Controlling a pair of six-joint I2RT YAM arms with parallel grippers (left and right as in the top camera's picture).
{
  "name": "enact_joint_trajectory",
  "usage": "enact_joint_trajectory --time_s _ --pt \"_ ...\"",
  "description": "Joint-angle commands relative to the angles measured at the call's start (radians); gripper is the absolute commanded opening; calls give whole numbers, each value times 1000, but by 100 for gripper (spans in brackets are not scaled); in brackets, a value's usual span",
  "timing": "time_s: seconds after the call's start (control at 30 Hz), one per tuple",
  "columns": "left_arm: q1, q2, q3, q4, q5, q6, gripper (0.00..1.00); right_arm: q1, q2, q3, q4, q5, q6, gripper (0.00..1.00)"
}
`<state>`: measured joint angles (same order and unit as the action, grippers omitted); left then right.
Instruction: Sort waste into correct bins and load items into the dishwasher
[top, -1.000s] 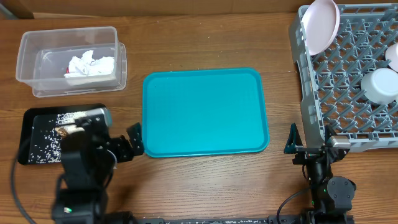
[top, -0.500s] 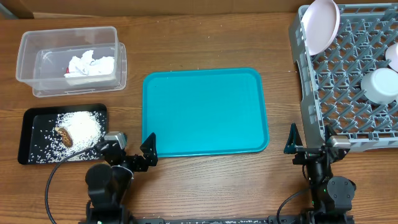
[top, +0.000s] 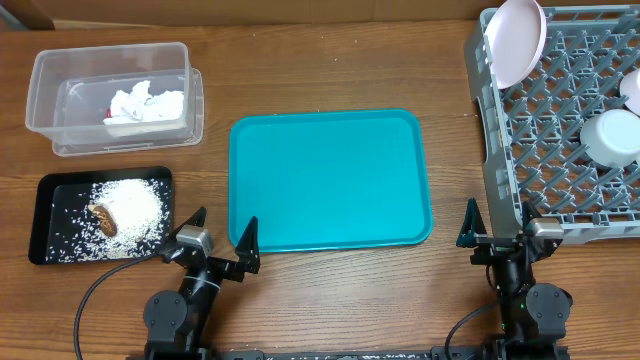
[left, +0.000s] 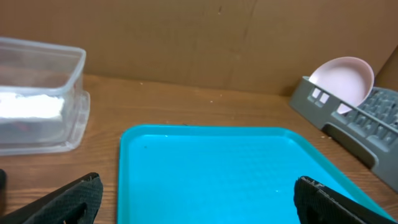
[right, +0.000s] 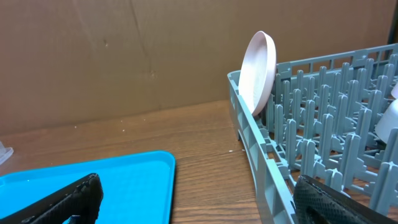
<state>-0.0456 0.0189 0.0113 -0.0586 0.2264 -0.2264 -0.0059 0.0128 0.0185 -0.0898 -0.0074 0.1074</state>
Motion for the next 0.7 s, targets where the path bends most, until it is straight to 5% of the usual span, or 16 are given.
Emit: enact_joint_trajectory --time_s 0.0,0.17,0.67 --pt "0 -16 -6 -5 -47 96 100 6 -10 -11 6 6 -3 100" --pt "0 -16 -6 -13 -121 217 100 6 -10 -11 6 6 -3 100" --pt "55 -16 -6 -24 -212 294 100 6 -10 -11 6 6 -3 100"
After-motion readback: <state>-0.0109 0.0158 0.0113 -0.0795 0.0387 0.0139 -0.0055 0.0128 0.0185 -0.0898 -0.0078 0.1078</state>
